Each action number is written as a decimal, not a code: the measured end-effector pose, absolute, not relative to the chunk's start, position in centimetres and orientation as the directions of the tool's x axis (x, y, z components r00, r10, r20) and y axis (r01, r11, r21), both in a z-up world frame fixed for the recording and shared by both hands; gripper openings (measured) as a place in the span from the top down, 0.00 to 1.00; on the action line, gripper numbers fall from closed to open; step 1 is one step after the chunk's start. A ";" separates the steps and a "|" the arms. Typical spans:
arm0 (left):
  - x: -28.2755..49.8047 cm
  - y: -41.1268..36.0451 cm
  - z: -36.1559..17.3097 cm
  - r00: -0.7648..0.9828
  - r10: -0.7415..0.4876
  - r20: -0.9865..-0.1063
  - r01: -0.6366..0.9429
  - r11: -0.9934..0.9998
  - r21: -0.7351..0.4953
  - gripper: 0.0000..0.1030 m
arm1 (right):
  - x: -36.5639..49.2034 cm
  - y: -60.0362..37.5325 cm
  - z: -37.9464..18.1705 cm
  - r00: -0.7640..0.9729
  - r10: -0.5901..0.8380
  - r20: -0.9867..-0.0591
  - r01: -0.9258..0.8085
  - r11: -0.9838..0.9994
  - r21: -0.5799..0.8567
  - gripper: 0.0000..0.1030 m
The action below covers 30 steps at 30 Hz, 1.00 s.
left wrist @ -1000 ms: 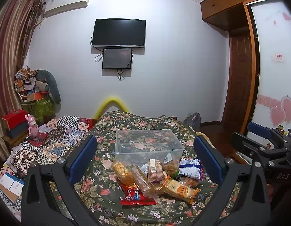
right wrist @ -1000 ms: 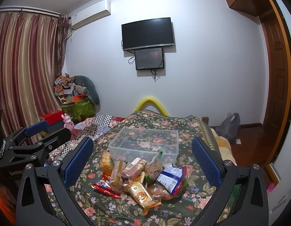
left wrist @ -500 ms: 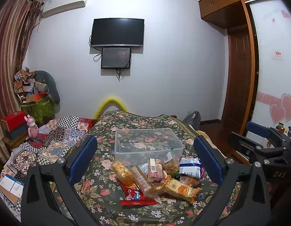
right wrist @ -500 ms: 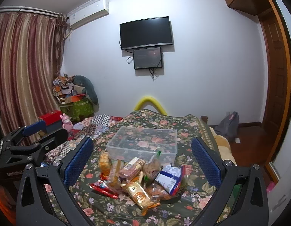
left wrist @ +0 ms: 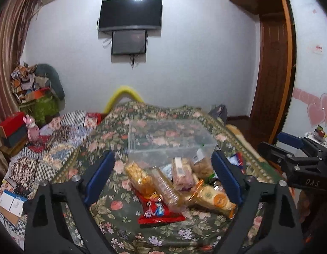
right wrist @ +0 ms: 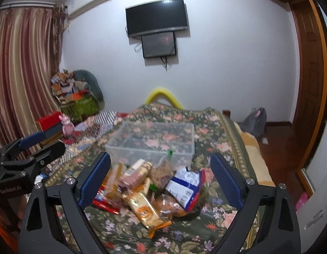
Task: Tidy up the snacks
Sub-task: 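Grasp the yellow puffed-snack bag with the left tool while the right tool grasps the blue-white chip bag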
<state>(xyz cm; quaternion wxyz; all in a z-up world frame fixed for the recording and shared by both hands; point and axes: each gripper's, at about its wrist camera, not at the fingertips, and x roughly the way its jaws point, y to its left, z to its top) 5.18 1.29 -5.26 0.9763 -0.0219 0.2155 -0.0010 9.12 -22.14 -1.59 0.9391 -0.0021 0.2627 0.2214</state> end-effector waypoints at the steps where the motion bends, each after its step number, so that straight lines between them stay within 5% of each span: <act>1: 5.7 1.6 -5.9 0.897 -0.011 -0.441 -0.010 0.999 -0.047 0.15 | 9.6 -22.2 -2.3 0.756 0.406 -0.514 -0.411 0.905 0.110 0.11; 11: 11.4 4.7 -10.6 0.810 0.001 -0.586 -0.051 0.996 -0.069 0.24 | 13.7 -23.3 -7.0 0.649 0.351 -0.675 -0.356 0.924 0.139 0.21; 30: 17.9 6.9 -17.2 0.703 -0.005 -0.711 -0.111 0.987 -0.117 0.47 | 18.4 -21.8 -12.0 0.527 0.345 -0.777 -0.349 0.921 0.173 0.23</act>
